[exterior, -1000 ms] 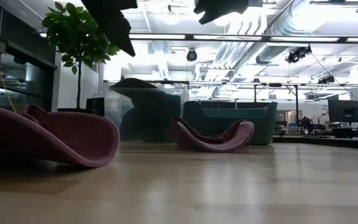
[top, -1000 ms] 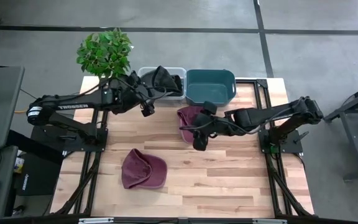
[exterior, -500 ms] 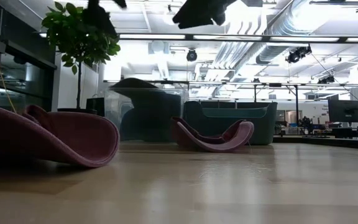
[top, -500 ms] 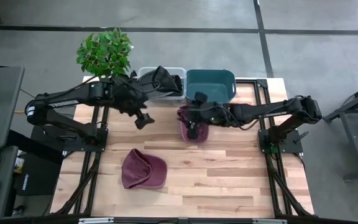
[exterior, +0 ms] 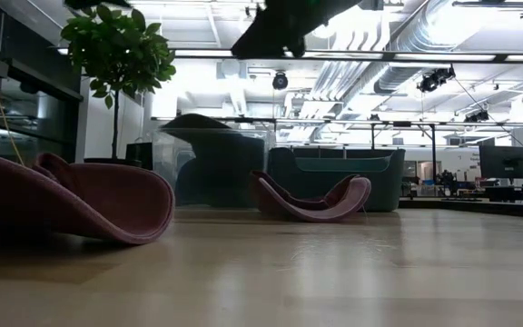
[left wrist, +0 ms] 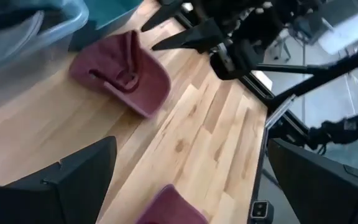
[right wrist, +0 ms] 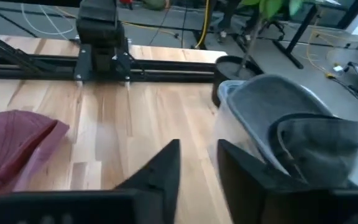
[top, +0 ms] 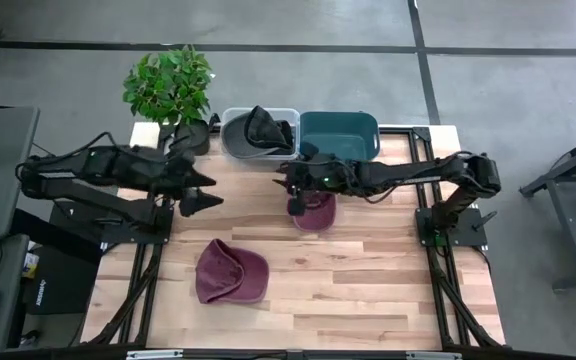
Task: Pick & Place hat
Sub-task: Put the black cap into the transparent bin
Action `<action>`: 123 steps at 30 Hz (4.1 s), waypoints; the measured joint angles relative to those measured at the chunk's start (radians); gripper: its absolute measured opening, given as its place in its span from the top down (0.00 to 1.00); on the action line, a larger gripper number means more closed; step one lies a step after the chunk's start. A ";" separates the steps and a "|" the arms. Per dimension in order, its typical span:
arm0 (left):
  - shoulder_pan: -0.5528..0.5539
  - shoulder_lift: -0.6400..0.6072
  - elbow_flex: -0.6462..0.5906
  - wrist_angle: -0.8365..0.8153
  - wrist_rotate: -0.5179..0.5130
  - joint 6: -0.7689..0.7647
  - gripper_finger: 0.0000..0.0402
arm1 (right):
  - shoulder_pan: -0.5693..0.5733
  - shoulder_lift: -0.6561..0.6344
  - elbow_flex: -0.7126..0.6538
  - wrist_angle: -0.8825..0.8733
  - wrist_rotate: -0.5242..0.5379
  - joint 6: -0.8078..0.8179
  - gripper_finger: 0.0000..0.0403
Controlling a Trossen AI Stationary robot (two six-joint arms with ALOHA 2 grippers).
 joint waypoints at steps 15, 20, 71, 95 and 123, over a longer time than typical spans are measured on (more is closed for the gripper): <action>-0.179 -0.184 -0.312 0.263 -0.028 -0.155 0.01 | -0.067 0.293 0.354 -0.164 -0.032 0.041 1.00; -0.216 -0.184 -0.315 0.262 -0.035 -0.157 0.01 | -0.091 0.424 0.546 -0.370 -0.050 0.065 1.00; -0.325 -0.215 -0.315 0.125 0.009 -0.216 0.01 | -0.249 0.515 0.688 -0.481 -0.357 -0.095 1.00; -0.324 -0.215 -0.314 0.112 0.004 -0.251 0.01 | -0.253 0.583 0.698 -0.268 -0.245 0.060 1.00; -0.324 -0.215 -0.314 0.111 0.005 -0.269 0.01 | -0.245 0.582 0.699 -0.209 -0.228 0.083 1.00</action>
